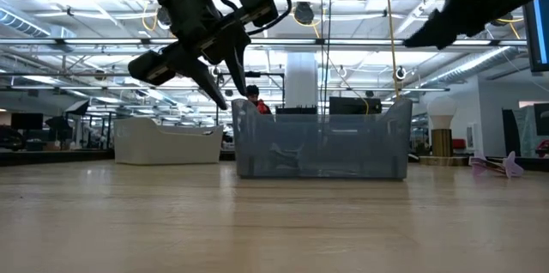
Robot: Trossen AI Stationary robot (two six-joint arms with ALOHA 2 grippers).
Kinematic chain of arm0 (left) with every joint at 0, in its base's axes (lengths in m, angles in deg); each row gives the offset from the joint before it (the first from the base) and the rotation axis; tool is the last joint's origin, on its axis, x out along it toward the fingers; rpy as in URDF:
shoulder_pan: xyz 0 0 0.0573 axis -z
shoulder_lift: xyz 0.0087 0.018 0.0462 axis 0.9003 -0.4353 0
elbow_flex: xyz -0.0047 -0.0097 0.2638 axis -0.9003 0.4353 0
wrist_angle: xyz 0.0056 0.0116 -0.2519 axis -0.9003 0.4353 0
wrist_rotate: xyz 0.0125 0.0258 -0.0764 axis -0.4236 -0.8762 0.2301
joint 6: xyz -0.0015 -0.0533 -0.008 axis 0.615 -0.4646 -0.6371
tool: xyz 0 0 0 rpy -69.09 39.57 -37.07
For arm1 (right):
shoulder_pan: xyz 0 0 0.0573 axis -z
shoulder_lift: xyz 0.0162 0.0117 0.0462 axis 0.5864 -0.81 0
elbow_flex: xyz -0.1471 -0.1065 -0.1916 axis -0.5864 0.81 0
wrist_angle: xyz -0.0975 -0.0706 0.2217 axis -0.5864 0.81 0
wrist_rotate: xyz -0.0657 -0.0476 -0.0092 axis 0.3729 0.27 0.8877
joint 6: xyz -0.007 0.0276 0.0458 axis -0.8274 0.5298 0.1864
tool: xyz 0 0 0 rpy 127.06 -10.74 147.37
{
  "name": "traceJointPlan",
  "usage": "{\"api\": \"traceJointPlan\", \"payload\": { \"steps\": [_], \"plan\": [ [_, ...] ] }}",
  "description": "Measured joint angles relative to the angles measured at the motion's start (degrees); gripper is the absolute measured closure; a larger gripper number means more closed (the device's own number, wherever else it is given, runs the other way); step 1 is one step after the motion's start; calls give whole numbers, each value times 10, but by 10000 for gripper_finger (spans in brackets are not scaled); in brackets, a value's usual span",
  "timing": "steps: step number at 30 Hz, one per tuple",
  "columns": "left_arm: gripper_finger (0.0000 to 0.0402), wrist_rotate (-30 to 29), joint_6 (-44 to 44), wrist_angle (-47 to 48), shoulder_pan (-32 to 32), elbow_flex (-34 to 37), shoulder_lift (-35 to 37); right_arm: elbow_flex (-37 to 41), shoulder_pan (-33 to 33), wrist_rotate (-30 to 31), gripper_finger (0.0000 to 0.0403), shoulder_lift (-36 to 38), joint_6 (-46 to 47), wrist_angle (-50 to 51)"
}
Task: Pick and place Stapler, Stapler remover, tape
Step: Put the purple staple remover into the black bin
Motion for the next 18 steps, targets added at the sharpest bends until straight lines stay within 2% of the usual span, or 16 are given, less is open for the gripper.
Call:
{"api": "traceJointPlan", "payload": {
  "steps": [7,13,18],
  "plan": [
    [284,-49,28,24,0,0,48,0,0,-110,310,10,11,111],
    [284,-118,140,51,0,-1,109,0,-9,-107,310,-9,17,108],
    [284,-177,180,124,0,0,155,0,-16,-93,310,-62,99,120]
  ]
}}
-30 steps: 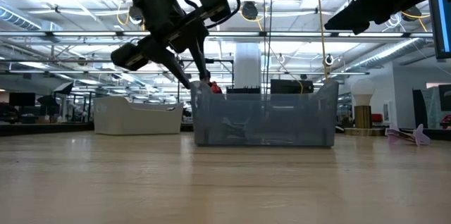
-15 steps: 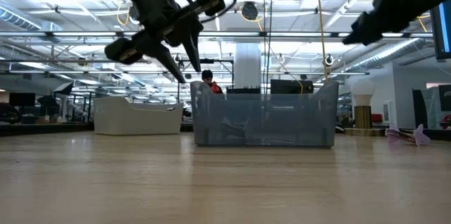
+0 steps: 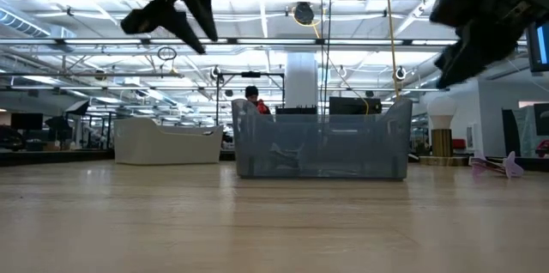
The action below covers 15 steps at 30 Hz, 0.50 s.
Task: Pick and place Stapler, Stapler remover, tape
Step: Put the purple staple remover into the black bin
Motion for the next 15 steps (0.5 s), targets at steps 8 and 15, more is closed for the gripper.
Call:
{"api": "traceJointPlan", "payload": {
  "steps": [8,15],
  "plan": [
    [284,-52,96,23,-26,10,80,0,0,-107,310,-90,131,191],
    [284,-17,144,-123,-64,136,185,0,0,-104,310,-91,125,217]
  ]
}}
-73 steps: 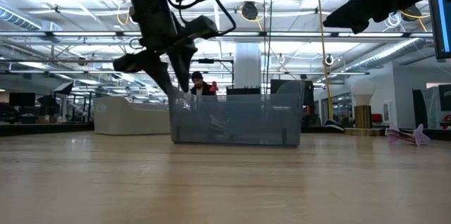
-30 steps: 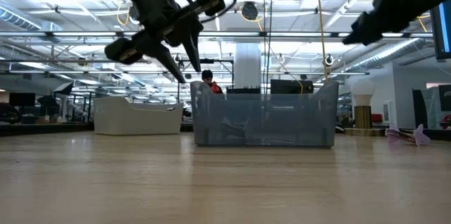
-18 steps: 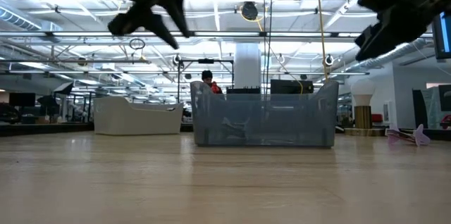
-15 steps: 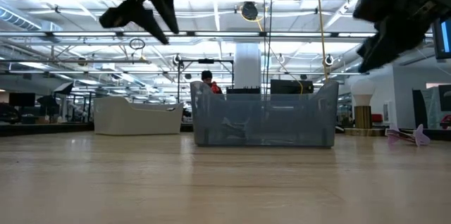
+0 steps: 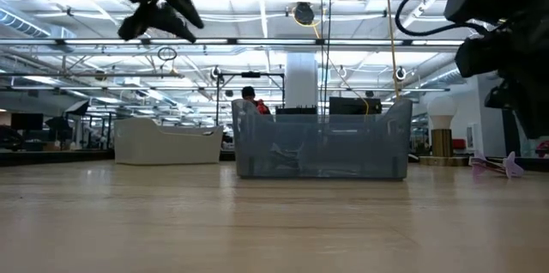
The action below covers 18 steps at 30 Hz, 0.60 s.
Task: Pick and place Stapler, Stapler remover, tape
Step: Put the purple staple remover into the black bin
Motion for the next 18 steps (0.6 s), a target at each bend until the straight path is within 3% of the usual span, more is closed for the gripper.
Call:
{"api": "traceJointPlan", "payload": {
  "steps": [8,18],
  "plan": [
    [284,43,75,-249,-3,191,141,0,-9,-4,310,2,-55,-36],
    [284,23,77,-272,-4,309,265,0,-25,28,310,-40,-64,-101]
  ]
}}
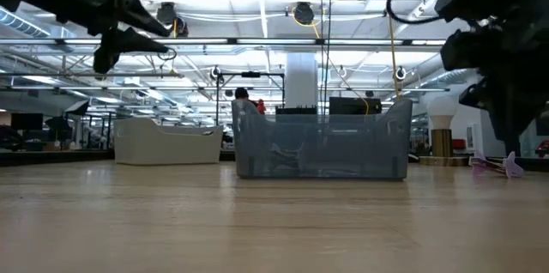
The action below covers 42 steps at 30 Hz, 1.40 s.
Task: Pick and place Stapler, Stapler remover, tape
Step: Put the purple staple remover into the black bin
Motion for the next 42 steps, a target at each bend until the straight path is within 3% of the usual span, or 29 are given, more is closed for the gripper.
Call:
{"api": "traceJointPlan", "payload": {
  "steps": [20,28,42],
  "plan": [
    [284,-12,31,13,-25,16,23,-2,0,14,316,-136,-3,-31],
    [284,-12,39,14,-26,16,23,-1,0,15,394,-139,-2,-64],
    [284,-13,39,28,-26,16,23,2,1,33,403,-113,54,-65]
  ]
}}
